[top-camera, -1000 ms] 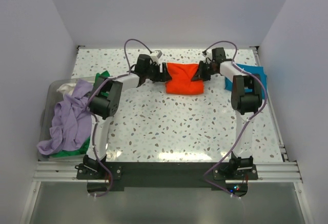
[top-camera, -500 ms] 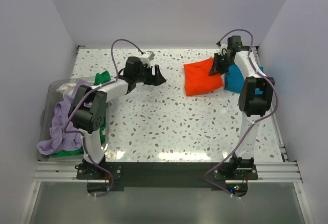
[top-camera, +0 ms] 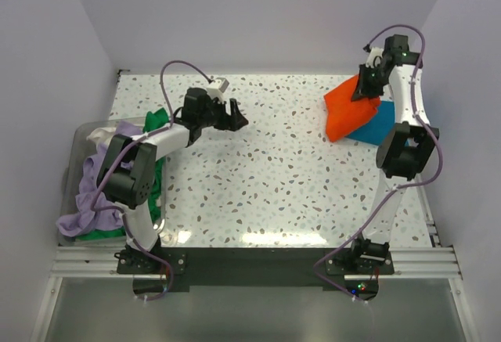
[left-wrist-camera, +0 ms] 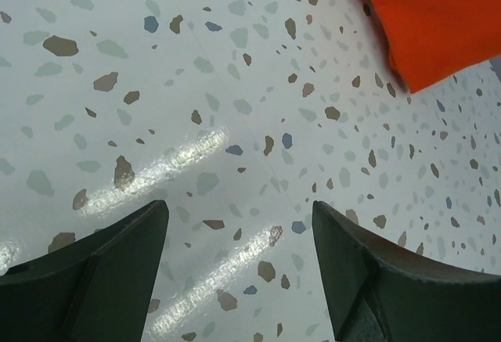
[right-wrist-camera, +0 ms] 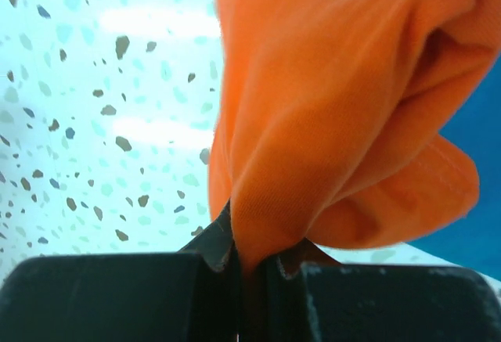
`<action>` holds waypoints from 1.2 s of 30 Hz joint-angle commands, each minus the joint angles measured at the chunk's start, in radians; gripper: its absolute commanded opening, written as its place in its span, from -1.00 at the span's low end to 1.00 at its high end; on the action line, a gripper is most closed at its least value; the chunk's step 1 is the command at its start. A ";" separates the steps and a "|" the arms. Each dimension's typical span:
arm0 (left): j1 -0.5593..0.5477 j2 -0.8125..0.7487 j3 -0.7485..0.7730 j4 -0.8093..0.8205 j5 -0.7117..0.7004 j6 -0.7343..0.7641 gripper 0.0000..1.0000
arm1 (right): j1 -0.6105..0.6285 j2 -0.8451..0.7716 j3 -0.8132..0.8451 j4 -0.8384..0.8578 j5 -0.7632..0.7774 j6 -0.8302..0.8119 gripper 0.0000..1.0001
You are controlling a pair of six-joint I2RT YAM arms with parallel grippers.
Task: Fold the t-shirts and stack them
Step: Neatly place the folded tshirt to the corner
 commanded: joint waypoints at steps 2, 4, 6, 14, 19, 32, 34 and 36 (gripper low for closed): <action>0.014 -0.002 -0.009 0.053 0.019 0.028 0.58 | -0.028 -0.008 0.173 -0.093 0.003 -0.039 -1.00; 0.015 -0.001 -0.009 0.053 0.019 0.028 0.58 | -0.048 0.012 0.205 -0.116 -0.006 -0.039 -1.00; 0.017 0.002 -0.006 0.054 0.019 0.028 0.58 | -0.065 0.017 0.236 -0.127 -0.023 -0.039 -1.00; 0.018 0.025 0.002 0.056 0.035 0.021 0.58 | -0.125 0.000 0.243 -0.111 -0.096 -0.041 -1.00; 0.018 0.028 0.003 0.054 0.035 0.020 0.58 | -0.159 0.032 0.242 -0.099 -0.116 -0.045 -1.00; 0.018 0.013 -0.006 0.050 0.035 0.020 0.58 | -0.188 0.176 0.196 -0.004 0.041 -0.088 -1.00; 0.018 0.013 -0.003 0.050 0.036 0.020 0.58 | -0.188 0.172 0.185 0.007 0.118 -0.075 -1.00; 0.018 0.015 -0.003 0.051 0.039 0.020 0.58 | -0.189 0.163 0.168 0.026 0.173 -0.070 -1.00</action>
